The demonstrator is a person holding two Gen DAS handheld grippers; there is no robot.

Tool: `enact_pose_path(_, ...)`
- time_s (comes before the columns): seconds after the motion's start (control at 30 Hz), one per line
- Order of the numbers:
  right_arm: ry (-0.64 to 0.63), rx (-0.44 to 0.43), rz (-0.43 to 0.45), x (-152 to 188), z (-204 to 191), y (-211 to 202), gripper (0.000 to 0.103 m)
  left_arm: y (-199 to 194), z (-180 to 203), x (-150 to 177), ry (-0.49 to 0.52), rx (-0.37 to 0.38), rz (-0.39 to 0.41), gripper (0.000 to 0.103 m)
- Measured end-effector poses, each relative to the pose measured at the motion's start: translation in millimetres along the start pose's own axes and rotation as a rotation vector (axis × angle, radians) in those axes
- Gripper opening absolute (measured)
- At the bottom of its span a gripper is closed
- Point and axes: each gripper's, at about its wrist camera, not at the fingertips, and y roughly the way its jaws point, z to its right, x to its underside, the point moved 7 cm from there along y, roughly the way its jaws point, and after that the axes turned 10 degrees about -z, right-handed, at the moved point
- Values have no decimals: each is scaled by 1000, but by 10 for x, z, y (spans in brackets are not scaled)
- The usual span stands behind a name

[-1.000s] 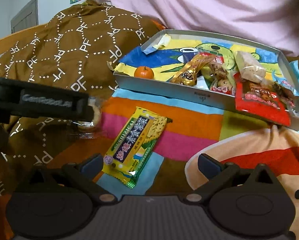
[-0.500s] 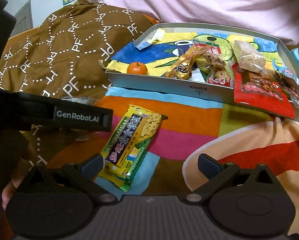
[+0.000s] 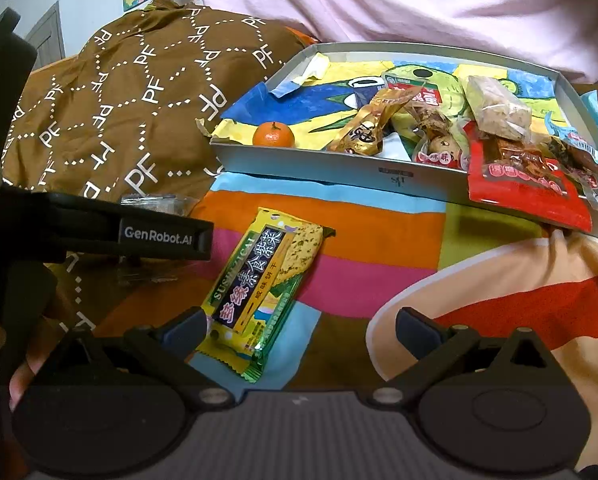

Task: Organize snacks
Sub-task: 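Grasp the wrapped round cake with the left tool, then grasp the green-yellow cracker packet with the right tool while the left tool holds the cake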

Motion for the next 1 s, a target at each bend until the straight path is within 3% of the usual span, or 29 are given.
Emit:
enact_pose_path(0.1, -30, 14, 13, 2, -22, 11, 103, -5, -1, 7, 29, -24, -1, 76)
enact_pose_path(0.4, -102, 11, 62, 14, -144, 28, 103, -60, -121, 20, 31, -4, 8, 59)
enact_pose_path(0.67, -169, 1, 69, -10, -337, 105, 102, -93, -228, 76, 45, 1, 25, 58)
enact_pose_path(1.0, -235, 89, 61, -80, -422, 269, 98, -91, -303, 114, 47, -6, 48, 62)
